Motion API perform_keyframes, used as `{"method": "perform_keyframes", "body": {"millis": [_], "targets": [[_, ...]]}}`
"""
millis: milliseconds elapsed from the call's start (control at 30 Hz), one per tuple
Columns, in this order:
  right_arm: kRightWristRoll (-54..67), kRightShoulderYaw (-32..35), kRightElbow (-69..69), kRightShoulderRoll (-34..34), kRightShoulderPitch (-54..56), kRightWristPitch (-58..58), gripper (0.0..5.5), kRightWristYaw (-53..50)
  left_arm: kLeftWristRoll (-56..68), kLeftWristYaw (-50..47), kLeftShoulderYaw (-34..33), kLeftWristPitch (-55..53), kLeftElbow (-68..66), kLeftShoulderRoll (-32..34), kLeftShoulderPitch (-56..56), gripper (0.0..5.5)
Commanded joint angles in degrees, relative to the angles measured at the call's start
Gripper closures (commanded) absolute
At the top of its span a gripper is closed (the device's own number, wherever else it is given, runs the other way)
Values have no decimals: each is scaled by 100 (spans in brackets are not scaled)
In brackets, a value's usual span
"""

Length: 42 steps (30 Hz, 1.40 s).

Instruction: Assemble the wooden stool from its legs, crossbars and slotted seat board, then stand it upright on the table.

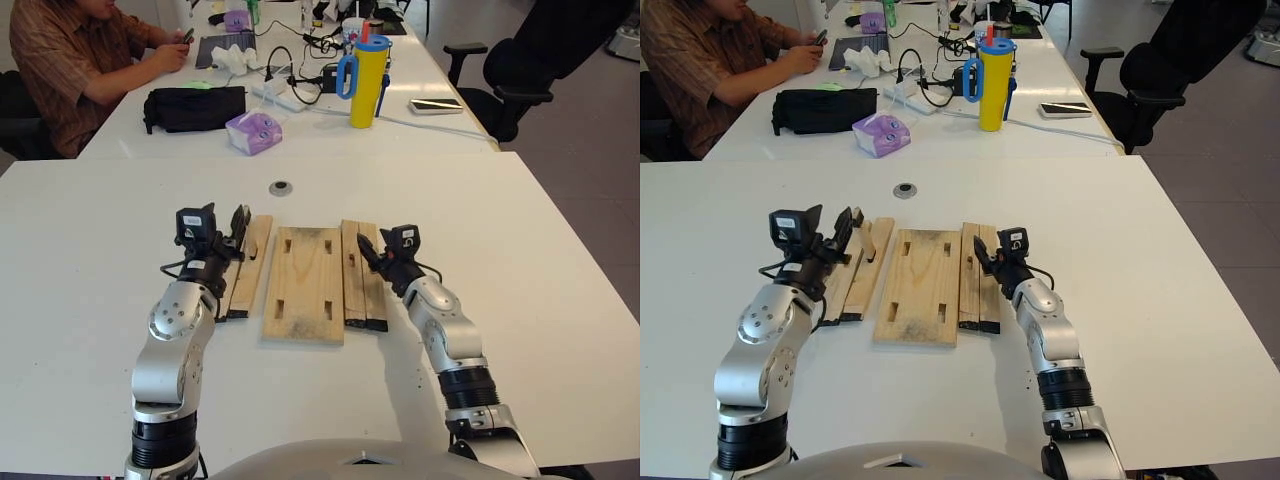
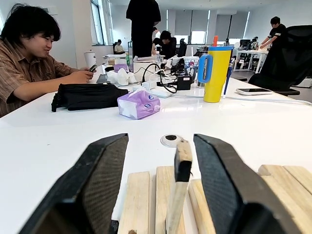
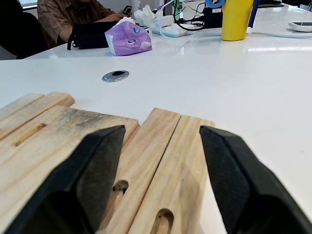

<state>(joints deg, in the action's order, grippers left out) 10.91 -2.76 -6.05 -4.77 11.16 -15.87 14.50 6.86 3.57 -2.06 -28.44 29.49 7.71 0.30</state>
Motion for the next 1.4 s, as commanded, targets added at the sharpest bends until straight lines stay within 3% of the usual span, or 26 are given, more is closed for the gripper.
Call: {"method": "perform_keyframes", "body": {"millis": [33,367,833,933,1033,1200,1400], "targets": [[-39,-48,85,-31,-17,-115,266,85,-61,48,75,21,-485,-4,97,303],[-68,-79,4,-2,96,-159,266,200,-221,54,174,516,-1802,-45,-362,303],[-311,-19,-217,20,183,-119,266,-64,-241,131,161,793,-2074,15,-542,500],[-637,-16,-463,-8,313,43,266,-447,-162,153,72,805,-2120,14,-742,509],[-544,-25,-520,-142,404,166,266,-92,198,217,-222,779,-2013,-38,-1274,509],[641,723,-405,-299,678,33,210,844,1361,730,-816,268,-2013,99,-2528,509],[3495,2233,-422,-542,1703,-1758,112,1615,3142,1870,-1593,-313,-2842,371,-3563,509]]}}
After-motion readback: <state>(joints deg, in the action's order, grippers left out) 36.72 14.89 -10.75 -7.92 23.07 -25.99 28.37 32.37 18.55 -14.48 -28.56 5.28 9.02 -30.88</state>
